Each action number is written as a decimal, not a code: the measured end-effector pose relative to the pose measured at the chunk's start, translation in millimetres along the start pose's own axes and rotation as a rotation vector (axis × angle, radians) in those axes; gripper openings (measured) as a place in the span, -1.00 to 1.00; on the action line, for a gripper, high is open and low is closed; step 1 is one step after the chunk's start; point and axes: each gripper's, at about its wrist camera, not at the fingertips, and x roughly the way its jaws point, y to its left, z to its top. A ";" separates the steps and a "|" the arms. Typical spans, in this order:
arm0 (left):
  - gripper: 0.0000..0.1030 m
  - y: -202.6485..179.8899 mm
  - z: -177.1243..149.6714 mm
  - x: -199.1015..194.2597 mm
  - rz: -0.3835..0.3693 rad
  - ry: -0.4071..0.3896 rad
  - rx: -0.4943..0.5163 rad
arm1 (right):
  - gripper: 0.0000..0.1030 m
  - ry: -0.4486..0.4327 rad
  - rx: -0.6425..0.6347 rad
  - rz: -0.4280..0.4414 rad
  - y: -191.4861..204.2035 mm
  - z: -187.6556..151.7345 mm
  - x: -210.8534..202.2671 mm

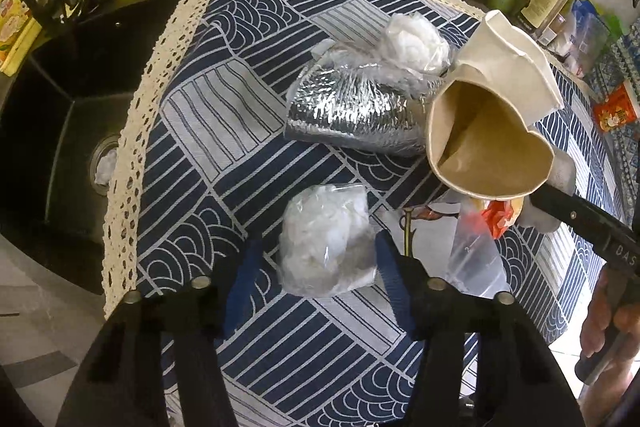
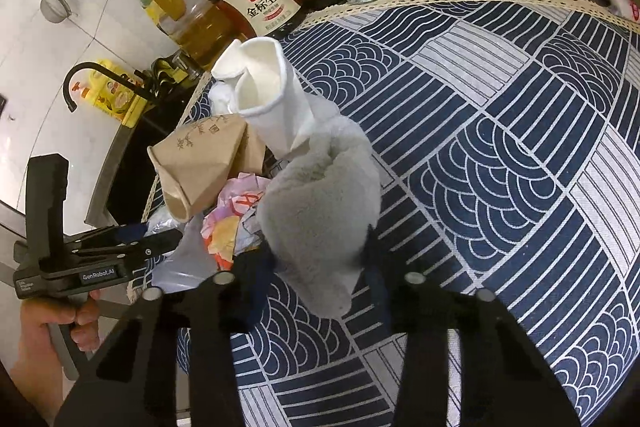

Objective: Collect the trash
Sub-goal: 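Grasp the plastic bag of tissues with the left tool while the right tool grasps a white tissue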

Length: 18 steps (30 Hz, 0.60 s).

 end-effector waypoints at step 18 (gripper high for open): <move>-0.09 -1.4 -0.4 -27.1 -0.017 -0.053 0.013 | -0.46 -0.023 -0.001 -0.026 0.5 -29.2 -37.3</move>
